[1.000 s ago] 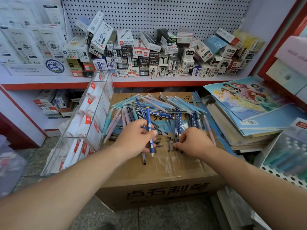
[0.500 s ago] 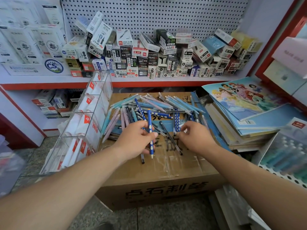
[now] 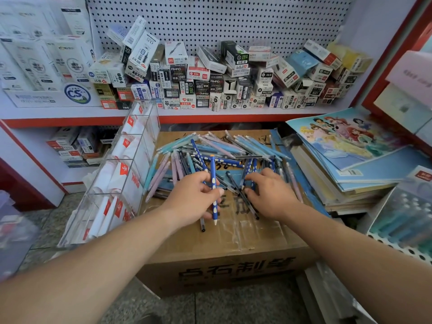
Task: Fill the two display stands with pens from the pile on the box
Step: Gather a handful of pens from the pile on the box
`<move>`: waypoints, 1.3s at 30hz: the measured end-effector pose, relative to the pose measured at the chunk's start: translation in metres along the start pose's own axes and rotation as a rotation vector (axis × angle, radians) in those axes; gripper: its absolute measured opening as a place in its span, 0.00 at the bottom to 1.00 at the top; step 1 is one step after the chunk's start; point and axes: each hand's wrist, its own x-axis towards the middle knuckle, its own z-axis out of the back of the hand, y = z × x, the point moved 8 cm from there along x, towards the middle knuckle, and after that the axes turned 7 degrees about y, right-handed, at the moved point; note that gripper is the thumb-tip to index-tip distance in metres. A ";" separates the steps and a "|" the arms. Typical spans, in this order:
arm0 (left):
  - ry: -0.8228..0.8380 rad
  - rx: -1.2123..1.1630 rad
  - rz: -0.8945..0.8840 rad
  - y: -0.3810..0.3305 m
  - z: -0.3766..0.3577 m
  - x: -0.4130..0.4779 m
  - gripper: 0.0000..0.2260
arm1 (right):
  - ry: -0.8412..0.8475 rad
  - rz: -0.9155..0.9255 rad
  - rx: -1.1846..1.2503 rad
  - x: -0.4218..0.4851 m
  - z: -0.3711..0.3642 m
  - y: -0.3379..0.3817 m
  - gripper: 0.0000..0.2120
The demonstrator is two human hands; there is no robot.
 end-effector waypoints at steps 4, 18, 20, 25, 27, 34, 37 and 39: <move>0.001 0.021 -0.001 0.000 -0.002 0.000 0.05 | 0.051 0.023 -0.036 0.004 -0.006 0.008 0.19; 0.011 0.058 -0.017 0.002 0.002 0.000 0.04 | 0.158 0.067 0.027 -0.026 0.006 0.009 0.05; 0.011 0.056 -0.019 0.001 0.000 0.000 0.04 | 0.111 0.021 0.069 -0.024 0.011 0.002 0.03; 0.015 0.052 -0.016 0.000 -0.004 0.000 0.04 | 0.068 -0.144 0.169 -0.014 0.009 -0.014 0.11; 0.019 0.042 -0.011 0.000 -0.005 0.000 0.04 | 0.071 -0.182 0.199 -0.012 0.010 -0.014 0.12; 0.022 0.038 0.002 0.001 -0.005 0.001 0.04 | 0.135 -0.226 0.200 -0.017 0.005 -0.007 0.15; 0.026 0.051 -0.009 -0.002 -0.008 0.002 0.05 | 0.139 -0.252 0.212 -0.019 0.004 -0.006 0.14; 0.026 0.054 -0.010 -0.003 -0.010 0.002 0.05 | 0.158 -0.264 0.243 -0.018 0.000 -0.006 0.09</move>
